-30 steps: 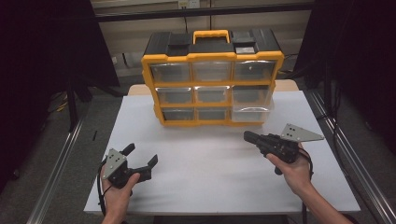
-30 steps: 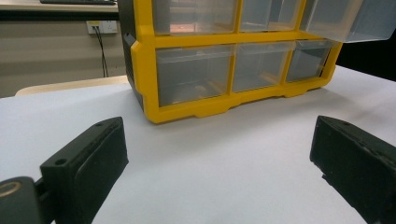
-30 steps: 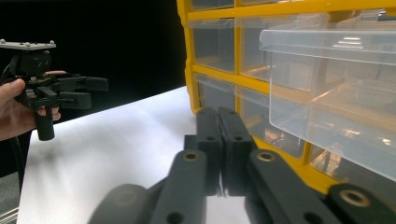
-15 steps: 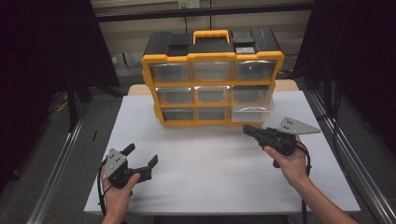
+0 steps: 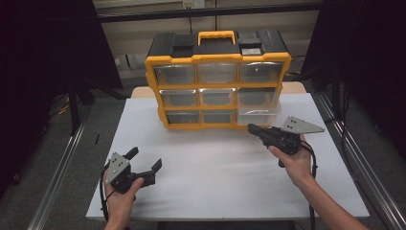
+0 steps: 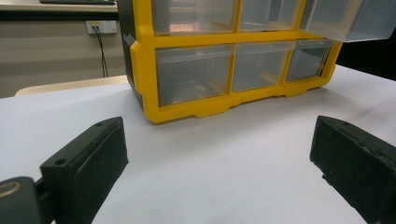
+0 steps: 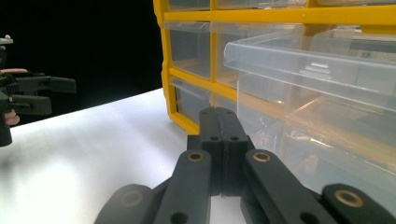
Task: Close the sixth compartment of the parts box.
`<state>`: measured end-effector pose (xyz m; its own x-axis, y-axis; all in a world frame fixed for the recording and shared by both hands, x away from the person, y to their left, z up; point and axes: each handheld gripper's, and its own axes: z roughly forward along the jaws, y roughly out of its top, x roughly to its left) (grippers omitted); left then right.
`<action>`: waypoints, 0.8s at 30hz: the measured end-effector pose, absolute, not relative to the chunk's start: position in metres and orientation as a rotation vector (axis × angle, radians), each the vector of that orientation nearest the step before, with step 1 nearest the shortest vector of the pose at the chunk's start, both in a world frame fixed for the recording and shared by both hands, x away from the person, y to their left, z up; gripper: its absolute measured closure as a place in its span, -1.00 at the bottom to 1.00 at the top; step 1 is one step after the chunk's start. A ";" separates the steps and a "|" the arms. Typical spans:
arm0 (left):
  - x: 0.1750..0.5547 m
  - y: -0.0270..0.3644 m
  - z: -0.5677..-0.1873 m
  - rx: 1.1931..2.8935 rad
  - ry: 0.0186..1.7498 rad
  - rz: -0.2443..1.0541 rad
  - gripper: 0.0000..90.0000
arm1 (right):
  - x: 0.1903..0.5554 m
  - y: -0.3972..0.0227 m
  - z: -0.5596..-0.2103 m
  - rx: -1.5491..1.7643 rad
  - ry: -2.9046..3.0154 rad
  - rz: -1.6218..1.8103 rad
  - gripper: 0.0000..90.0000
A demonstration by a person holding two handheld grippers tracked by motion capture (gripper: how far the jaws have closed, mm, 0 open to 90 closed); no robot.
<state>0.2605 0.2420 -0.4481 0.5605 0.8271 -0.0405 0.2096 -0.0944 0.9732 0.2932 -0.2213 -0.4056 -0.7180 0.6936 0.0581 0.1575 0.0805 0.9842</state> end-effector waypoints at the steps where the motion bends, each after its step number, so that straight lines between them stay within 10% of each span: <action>1: 0.260 0.242 -0.448 1.620 0.891 0.655 -0.91 | 0.294 -0.222 -0.406 0.848 1.926 1.658 1.00; 24: 0.260 0.243 -0.447 1.609 0.891 0.663 -0.90 | 0.307 -0.228 -0.403 0.882 1.837 1.629 1.00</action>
<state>0.2598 0.2430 -0.4470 0.5562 0.8302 -0.0387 0.2012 -0.0893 0.9755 0.3073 -0.2278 -0.4029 -0.6486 0.7603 0.0349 0.1257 0.0618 0.9901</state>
